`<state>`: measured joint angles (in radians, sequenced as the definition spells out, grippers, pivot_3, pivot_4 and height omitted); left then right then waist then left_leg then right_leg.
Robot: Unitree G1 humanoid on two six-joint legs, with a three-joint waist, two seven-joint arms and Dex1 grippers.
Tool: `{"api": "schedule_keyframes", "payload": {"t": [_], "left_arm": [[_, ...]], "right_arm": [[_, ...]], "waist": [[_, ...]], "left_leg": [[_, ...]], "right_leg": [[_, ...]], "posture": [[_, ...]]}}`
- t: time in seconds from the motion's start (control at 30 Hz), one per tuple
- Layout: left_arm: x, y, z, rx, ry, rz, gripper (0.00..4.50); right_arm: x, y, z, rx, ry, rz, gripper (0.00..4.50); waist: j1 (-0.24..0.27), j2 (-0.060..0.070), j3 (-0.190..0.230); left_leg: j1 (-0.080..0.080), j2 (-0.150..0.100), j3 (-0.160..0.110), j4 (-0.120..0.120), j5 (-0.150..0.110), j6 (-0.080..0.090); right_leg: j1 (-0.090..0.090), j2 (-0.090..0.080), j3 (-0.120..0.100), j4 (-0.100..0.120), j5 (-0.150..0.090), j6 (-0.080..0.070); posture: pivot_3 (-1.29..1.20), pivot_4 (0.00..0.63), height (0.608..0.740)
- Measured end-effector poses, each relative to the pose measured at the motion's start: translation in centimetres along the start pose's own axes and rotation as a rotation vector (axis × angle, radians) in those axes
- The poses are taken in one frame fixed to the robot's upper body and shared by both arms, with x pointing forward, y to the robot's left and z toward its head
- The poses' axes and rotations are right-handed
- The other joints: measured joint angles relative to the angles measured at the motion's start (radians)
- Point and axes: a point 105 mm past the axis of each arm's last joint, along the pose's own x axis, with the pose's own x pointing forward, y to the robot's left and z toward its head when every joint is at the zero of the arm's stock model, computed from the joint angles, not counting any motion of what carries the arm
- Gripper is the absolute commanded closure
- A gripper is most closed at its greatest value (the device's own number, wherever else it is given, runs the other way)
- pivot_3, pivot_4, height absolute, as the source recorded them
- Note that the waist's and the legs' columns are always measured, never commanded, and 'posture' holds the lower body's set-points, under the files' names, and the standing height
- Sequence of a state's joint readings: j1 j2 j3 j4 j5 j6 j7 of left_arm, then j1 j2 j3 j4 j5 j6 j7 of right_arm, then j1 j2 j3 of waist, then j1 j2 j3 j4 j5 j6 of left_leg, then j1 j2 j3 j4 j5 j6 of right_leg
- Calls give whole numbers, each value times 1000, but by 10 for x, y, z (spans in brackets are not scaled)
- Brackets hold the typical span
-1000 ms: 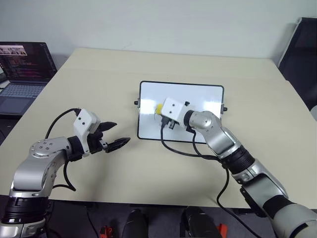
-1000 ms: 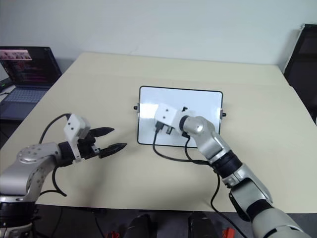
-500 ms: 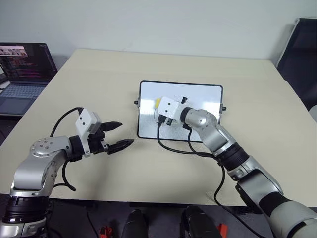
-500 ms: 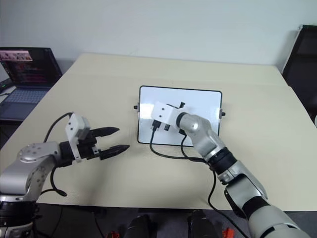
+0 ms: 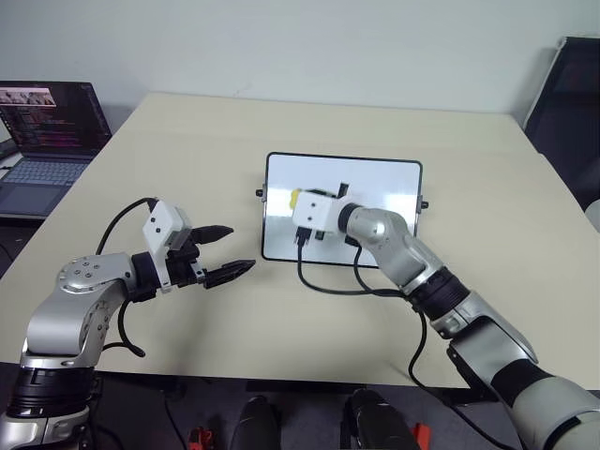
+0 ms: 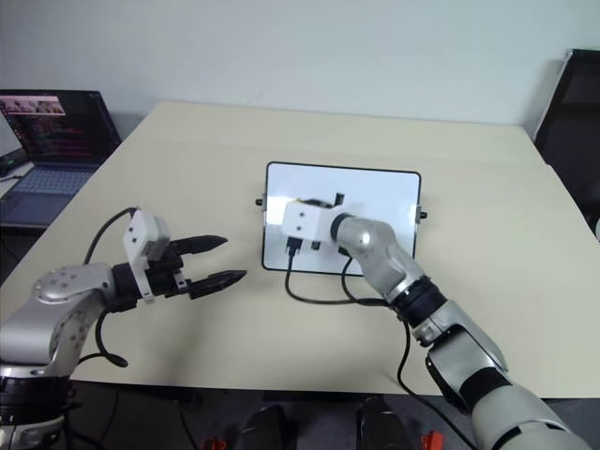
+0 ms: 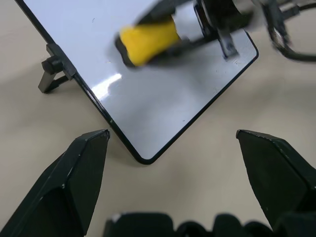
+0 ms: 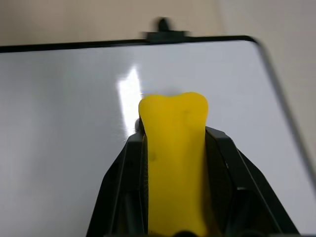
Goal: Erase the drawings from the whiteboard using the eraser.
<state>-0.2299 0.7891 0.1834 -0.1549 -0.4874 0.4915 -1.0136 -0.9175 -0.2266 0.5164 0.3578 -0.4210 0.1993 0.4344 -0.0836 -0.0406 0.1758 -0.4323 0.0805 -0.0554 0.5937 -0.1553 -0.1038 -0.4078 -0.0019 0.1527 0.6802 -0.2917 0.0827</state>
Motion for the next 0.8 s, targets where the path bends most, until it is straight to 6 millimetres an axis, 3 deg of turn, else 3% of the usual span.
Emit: {"api": "schedule_keyframes", "payload": {"t": [0.13, 0.33, 0.43, 0.53, 0.67, 0.8], "left_arm": [[1, 0, 0, 0, -2, -2, 0], [7, -3, 3, 5, -10, -22, 0], [15, -7, 8, 12, -35, -54, 0], [23, -14, 15, 28, -57, -115, 0], [42, -27, 35, 91, -111, -223, 0], [74, -46, 56, 157, -177, -368, 0]], "right_arm": [[-3, 2, 1, 24, -21, 30, 3285], [-23, 52, -1, 184, -53, 218, 3285], [-36, 26, -10, 336, -28, 55, 3286], [-72, -18, -19, 521, -57, -175, 3287], [-121, -9, -42, 735, 8, -254, 3287], [-166, -10, -74, 822, 159, -404, 3287]], "waist": [[-3, 0, 0], [0, 0, 0], [2, 1, 1], [8, 0, 0], [17, 1, 1], [26, 1, 1]], "left_leg": [[0, 0, 0, -2, 0, 0], [-1, 0, -1, -5, -1, -1], [-2, 0, -1, -3, -1, -1], [-2, 0, -2, -3, -1, -1], [-2, 0, -2, -4, -1, -2], [-2, 0, -2, -2, -1, -1]], "right_leg": [[0, 0, 0, 0, -1, 1], [-1, 0, -1, 0, -2, 4], [-1, 0, -1, 0, -2, 4], [0, 0, -2, 0, -2, 4], [0, 0, -2, -1, -3, 4], [0, 0, -2, 0, -4, 3]], "posture": [[0, 150, 740], [0, 150, 740], [0, 150, 740], [0, 150, 740], [0, 150, 740], [0, 150, 740]]}}
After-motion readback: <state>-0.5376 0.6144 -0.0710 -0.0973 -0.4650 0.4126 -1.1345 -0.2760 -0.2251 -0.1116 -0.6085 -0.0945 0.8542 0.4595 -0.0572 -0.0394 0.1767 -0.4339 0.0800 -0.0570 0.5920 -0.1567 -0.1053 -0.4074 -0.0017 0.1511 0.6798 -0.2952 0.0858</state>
